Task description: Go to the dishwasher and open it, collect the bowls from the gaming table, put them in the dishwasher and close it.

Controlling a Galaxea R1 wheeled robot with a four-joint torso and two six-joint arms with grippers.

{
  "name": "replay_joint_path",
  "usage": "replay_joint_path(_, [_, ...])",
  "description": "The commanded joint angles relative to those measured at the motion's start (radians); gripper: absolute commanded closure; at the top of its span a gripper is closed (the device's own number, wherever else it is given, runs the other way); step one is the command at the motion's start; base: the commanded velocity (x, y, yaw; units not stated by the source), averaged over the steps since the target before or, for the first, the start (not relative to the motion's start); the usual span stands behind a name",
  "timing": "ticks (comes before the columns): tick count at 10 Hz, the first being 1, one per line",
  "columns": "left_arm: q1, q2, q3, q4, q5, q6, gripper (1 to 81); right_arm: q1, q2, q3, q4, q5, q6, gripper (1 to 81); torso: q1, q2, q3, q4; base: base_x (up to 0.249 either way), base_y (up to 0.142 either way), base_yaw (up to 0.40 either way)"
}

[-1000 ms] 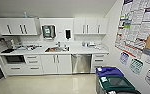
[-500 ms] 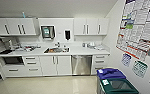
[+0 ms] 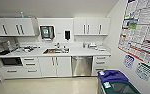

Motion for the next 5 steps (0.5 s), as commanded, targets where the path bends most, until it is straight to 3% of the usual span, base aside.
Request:
replay_joint_path(1, [-0.05, -0.011, 0.008, 0.011, 0.046, 0.004, 1.0, 0.052, -0.024, 0.01, 0.004, -0.056, -0.004, 1.0, 0.0, 0.0, 0.0, 0.0, 0.109, 0.0, 0.0])
replay_joint_path(5, [-0.05, -0.011, 0.008, 0.011, 0.046, 0.004, 1.0, 0.052, -0.019, 0.007, 0.004, -0.058, -0.004, 1.0, 0.0, 0.0, 0.0, 0.0, 0.106, 0.0, 0.0])
